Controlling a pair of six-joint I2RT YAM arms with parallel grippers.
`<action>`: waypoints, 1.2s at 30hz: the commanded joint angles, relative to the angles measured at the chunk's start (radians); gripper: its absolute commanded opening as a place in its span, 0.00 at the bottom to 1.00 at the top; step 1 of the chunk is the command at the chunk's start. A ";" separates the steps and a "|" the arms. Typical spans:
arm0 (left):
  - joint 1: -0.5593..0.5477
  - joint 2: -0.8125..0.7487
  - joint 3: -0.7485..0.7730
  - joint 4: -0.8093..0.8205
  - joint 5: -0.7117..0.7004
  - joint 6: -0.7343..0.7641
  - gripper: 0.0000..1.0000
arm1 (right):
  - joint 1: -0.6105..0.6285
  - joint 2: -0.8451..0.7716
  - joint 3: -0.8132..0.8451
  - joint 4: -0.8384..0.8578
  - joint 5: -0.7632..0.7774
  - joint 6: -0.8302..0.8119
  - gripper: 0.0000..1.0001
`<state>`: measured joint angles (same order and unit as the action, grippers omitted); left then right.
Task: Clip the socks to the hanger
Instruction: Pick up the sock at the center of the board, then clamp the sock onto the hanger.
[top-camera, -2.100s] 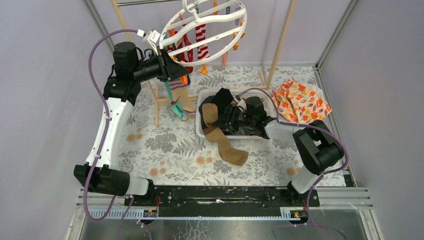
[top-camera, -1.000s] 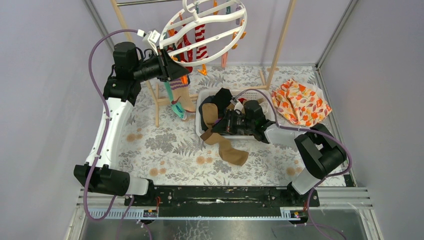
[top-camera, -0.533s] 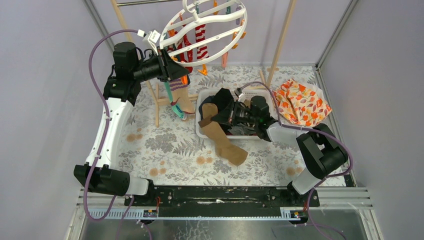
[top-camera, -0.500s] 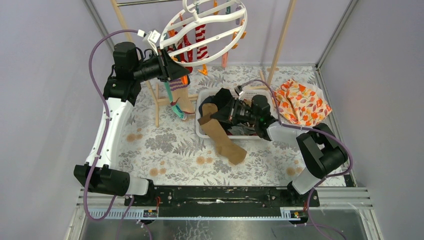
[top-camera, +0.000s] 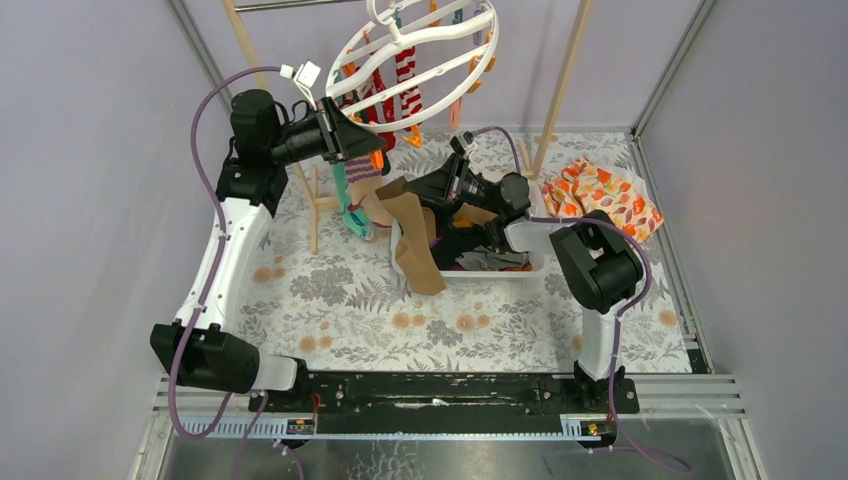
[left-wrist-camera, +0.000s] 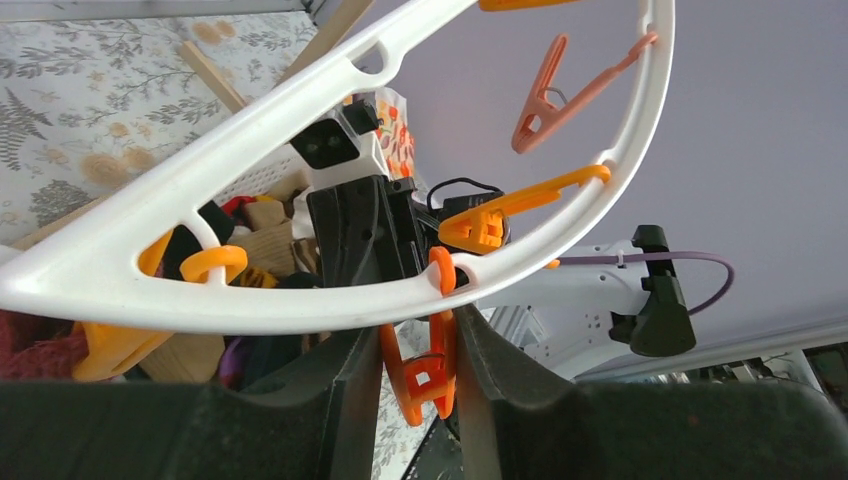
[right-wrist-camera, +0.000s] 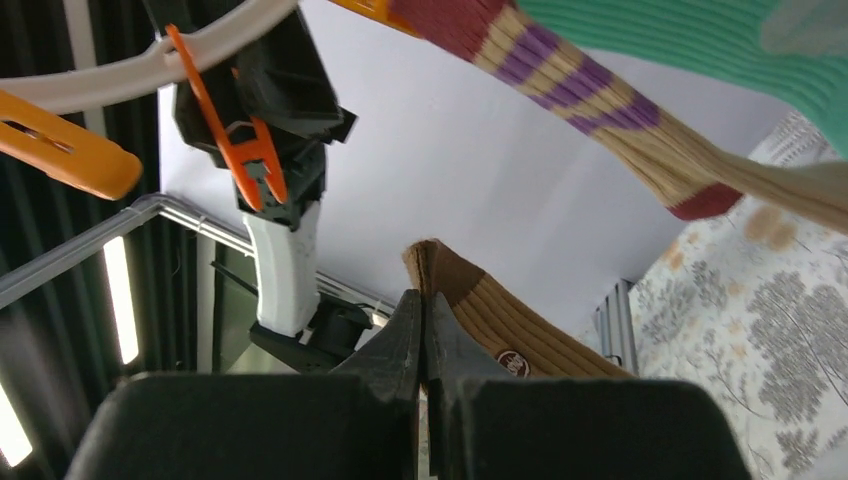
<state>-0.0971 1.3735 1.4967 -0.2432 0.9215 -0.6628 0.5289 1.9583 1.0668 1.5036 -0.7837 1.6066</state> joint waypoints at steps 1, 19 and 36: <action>0.001 -0.034 -0.031 0.172 0.080 -0.088 0.00 | -0.003 -0.006 0.112 0.205 -0.026 0.086 0.00; 0.000 -0.025 -0.064 0.271 0.100 -0.167 0.00 | 0.031 0.043 0.261 0.211 -0.050 0.149 0.00; 0.000 -0.034 -0.090 0.314 0.129 -0.178 0.00 | 0.039 0.014 0.290 0.211 -0.047 0.173 0.00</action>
<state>-0.0971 1.3693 1.4170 -0.0113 0.9867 -0.8330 0.5556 2.0281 1.3014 1.5791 -0.8249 1.7672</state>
